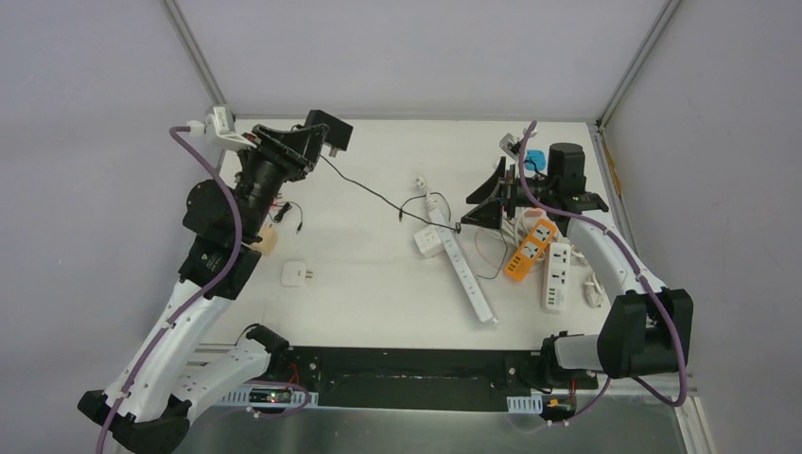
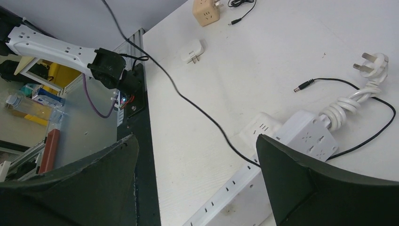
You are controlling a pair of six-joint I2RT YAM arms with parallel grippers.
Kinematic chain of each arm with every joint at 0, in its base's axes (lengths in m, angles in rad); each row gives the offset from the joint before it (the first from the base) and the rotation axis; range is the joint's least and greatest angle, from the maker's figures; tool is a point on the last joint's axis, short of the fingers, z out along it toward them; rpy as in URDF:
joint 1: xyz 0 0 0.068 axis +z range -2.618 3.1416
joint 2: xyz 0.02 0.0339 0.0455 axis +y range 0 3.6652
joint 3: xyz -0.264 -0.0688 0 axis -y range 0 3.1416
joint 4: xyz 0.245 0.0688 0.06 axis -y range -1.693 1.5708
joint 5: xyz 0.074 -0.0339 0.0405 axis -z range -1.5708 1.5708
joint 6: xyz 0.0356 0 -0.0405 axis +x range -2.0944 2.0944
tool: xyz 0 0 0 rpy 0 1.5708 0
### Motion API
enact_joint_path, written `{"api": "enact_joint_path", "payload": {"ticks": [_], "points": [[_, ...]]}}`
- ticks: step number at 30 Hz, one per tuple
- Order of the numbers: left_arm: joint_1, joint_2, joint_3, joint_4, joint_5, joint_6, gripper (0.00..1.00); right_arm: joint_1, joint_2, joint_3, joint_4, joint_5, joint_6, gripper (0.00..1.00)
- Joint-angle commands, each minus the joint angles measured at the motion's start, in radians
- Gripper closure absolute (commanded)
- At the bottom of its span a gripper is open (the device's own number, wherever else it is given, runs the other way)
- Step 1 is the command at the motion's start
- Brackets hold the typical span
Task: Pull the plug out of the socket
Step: Place the plug at the corner of the board.
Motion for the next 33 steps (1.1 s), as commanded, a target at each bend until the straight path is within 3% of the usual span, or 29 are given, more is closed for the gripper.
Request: {"api": "enact_joint_path", "payload": {"ticks": [1, 14, 26, 33], "points": [[0.014, 0.050, 0.153, -0.040, -0.110, 0.076, 1.00, -0.007, -0.019, 0.006, 0.044, 0.000, -0.007, 0.00], [0.034, 0.284, 0.616, -0.148, -0.215, 0.222, 1.00, -0.005, -0.003, 0.003, 0.052, -0.003, 0.007, 0.00], [0.049, 0.589, 1.309, -0.378, -0.284, 0.432, 1.00, 0.007, 0.009, -0.015, 0.053, 0.091, -0.027, 0.00], [0.049, 0.621, 1.428, -0.372, -0.320, 0.487, 1.00, 0.033, -0.006, -0.122, 0.193, 0.213, -0.103, 0.00]]}}
